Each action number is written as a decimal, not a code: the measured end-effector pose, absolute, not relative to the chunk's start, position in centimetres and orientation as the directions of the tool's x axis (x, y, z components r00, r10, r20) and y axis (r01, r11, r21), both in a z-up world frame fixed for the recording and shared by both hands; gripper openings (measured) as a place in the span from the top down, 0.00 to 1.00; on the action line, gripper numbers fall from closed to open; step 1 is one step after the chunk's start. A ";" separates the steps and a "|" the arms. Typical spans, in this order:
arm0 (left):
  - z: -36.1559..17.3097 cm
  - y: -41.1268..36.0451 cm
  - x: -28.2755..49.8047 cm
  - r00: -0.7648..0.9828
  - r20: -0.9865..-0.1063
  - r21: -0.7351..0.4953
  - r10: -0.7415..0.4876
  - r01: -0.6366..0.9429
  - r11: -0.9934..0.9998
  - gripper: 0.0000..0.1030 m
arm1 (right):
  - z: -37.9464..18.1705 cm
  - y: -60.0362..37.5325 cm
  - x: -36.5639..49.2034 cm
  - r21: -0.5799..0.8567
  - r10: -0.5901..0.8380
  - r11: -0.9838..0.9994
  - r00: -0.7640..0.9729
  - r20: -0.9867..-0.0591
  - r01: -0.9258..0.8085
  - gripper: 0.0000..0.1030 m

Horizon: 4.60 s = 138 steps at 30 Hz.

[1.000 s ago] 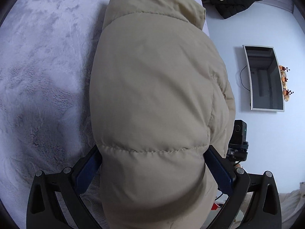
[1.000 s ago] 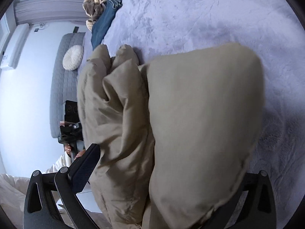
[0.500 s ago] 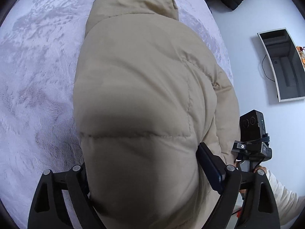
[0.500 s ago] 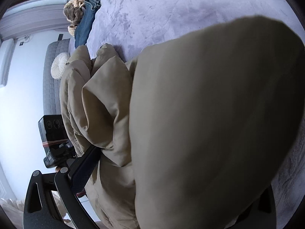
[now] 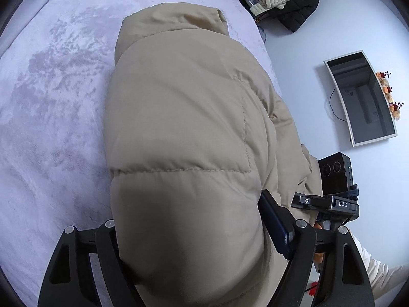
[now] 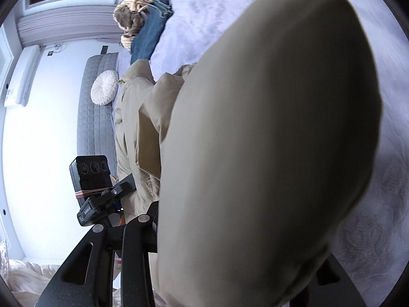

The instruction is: Fold large clothes

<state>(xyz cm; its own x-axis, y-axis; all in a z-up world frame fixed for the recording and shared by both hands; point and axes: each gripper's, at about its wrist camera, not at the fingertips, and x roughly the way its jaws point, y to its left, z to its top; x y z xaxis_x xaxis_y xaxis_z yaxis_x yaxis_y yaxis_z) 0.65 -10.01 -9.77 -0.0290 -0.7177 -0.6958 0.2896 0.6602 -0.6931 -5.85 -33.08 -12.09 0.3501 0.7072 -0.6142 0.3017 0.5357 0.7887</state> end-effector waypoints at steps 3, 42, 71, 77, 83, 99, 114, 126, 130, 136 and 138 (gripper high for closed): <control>-8.7 -6.7 2.4 -0.009 -0.681 -0.699 -0.732 0.304 0.647 0.20 | -10.9 -30.3 -3.4 0.798 0.700 0.536 0.384 -0.603 0.275 0.59; -11.5 0.5 21.4 0.403 -0.836 -0.201 -0.372 0.406 0.892 0.15 | -8.0 -13.5 10.0 0.530 0.471 0.837 0.313 -0.824 0.137 0.74; -12.4 7.1 8.2 0.286 -0.920 -0.158 -0.269 0.357 0.921 0.09 | -15.2 -17.8 3.5 0.297 0.221 0.876 0.230 -0.948 0.380 1.00; -12.3 7.9 7.5 0.260 -0.933 -0.163 -0.250 0.314 0.935 0.09 | -13.6 -15.6 3.5 0.271 0.207 0.883 0.199 -0.958 0.382 0.97; -10.7 8.7 5.9 0.260 -0.935 -0.153 -0.242 0.321 0.935 0.09 | -11.3 -14.6 1.8 0.285 0.217 0.868 0.207 -0.954 0.407 0.96; -8.0 10.4 2.7 0.259 -0.930 -0.175 -0.262 0.316 0.932 0.09 | -8.9 -13.1 -1.7 0.270 0.204 0.860 0.193 -0.960 0.433 0.91; -4.9 11.0 -2.1 0.335 -0.923 -0.106 -0.189 0.252 0.962 0.00 | -6.3 -13.3 -3.8 0.303 0.217 0.881 0.261 -0.941 0.363 0.74; 0.5 9.7 -7.6 0.449 -0.883 -0.041 -0.138 0.219 0.975 0.00 | 1.1 -13.8 -7.0 0.259 0.116 0.916 0.415 -0.902 0.305 0.33; 2.5 10.0 -9.0 0.466 -0.874 -0.047 -0.137 0.199 0.979 0.00 | 2.8 -13.6 -7.8 0.234 0.088 0.927 0.435 -0.896 0.294 0.23; 5.0 11.0 -10.7 0.503 -0.855 -0.046 -0.130 0.175 0.984 0.00 | 4.7 -12.8 -8.9 0.191 0.045 0.939 0.450 -0.892 0.285 0.17; 5.5 11.2 -10.7 0.510 -0.851 -0.040 -0.128 0.180 0.983 0.00 | 5.4 -12.5 -9.2 0.173 0.025 0.943 0.459 -0.888 0.284 0.17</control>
